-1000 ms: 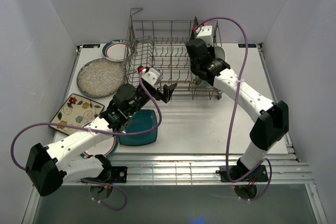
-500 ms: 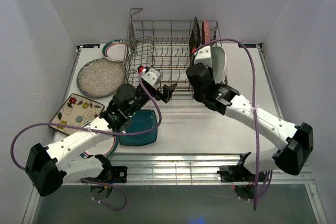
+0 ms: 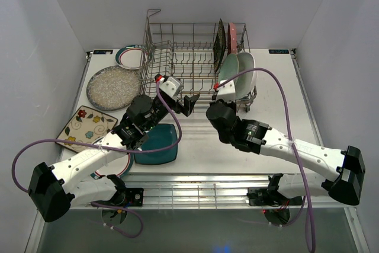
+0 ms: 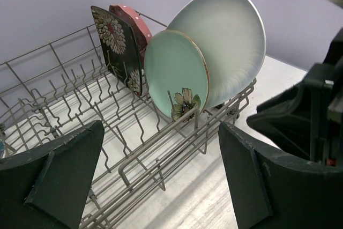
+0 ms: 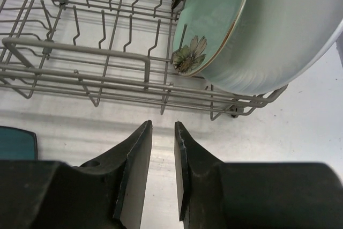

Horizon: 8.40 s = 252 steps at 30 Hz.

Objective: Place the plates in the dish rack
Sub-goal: Insert the plate into the dish rack, then pick up the plate at the center of the board.

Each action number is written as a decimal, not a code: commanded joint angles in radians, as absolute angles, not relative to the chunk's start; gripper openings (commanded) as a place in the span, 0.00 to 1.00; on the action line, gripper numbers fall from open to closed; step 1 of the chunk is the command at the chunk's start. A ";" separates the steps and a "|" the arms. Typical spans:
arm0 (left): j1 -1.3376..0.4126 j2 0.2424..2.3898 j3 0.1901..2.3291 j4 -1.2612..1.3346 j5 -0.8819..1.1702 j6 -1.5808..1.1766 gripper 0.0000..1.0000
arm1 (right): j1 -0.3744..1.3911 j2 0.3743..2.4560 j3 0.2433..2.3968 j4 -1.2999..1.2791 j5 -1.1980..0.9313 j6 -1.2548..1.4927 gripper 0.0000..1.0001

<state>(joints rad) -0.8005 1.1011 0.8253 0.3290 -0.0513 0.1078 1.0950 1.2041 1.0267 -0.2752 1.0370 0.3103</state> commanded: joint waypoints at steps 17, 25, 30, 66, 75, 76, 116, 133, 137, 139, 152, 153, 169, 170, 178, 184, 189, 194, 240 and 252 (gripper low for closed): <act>-0.796 1.048 0.816 0.327 -0.031 0.152 0.98 | 1.287 1.002 0.752 -0.318 1.080 0.652 0.29; -0.796 1.075 0.921 0.296 0.054 0.224 0.98 | 1.287 0.718 0.571 -0.285 0.999 0.687 0.30; -0.796 1.193 1.049 0.298 0.066 0.281 0.98 | 1.285 0.601 0.519 -0.402 1.002 0.749 0.30; -0.815 0.744 0.598 -0.075 0.313 0.411 0.98 | 1.284 0.782 0.427 0.026 0.701 0.643 0.44; -0.819 0.696 0.505 -0.196 0.275 0.549 0.98 | 1.253 0.816 0.224 0.357 0.588 0.808 0.53; -0.821 0.698 0.502 -0.205 0.272 0.552 0.98 | 1.247 0.822 0.209 0.383 0.581 0.828 0.53; -0.822 0.476 0.391 -0.103 -0.087 0.413 0.98 | 1.207 1.729 0.313 1.313 0.276 1.149 0.56; -0.822 0.460 0.390 -0.107 -0.098 0.414 0.98 | 1.209 1.862 0.396 1.312 0.273 1.204 0.57; -0.822 0.459 0.391 -0.106 -0.097 0.414 0.98 | 1.207 1.884 0.413 1.315 0.270 1.209 0.57; -0.822 0.457 0.391 -0.109 -0.095 0.414 0.98 | 1.207 1.897 0.419 1.318 0.271 1.209 0.57; -0.822 0.456 0.393 -0.104 -0.098 0.414 0.98 | 1.209 1.954 0.479 1.316 0.265 1.218 0.56; -0.822 0.456 0.391 -0.104 -0.098 0.413 0.98 | 1.207 1.959 0.480 1.324 0.267 1.221 0.56; -0.822 0.449 0.385 -0.104 -0.107 0.413 0.98 | 1.206 1.997 0.479 1.359 0.281 1.246 0.31; -0.822 0.448 0.387 -0.104 -0.109 0.413 0.98 | 1.204 1.994 0.469 1.361 0.282 1.247 0.28; -0.822 0.443 0.382 -0.103 -0.110 0.416 0.98 | 1.204 1.953 0.423 1.394 0.296 1.247 0.10; -0.822 0.440 0.383 -0.097 -0.120 0.417 0.98 | 1.204 1.930 0.384 1.425 0.313 1.244 0.08; -0.822 0.434 0.382 -0.092 -0.130 0.417 0.98 | 1.204 1.887 0.348 1.436 0.334 1.221 0.08; -0.822 0.425 0.374 -0.084 -0.153 0.414 0.98 | 1.206 1.804 0.311 1.413 0.360 1.172 0.08; -0.822 0.318 0.327 0.064 -0.393 0.449 0.98 | 1.206 1.275 0.460 0.793 0.423 0.776 0.08; -0.822 0.327 0.403 0.084 -0.431 0.469 0.98 | 1.206 1.198 0.621 0.606 0.440 0.660 0.08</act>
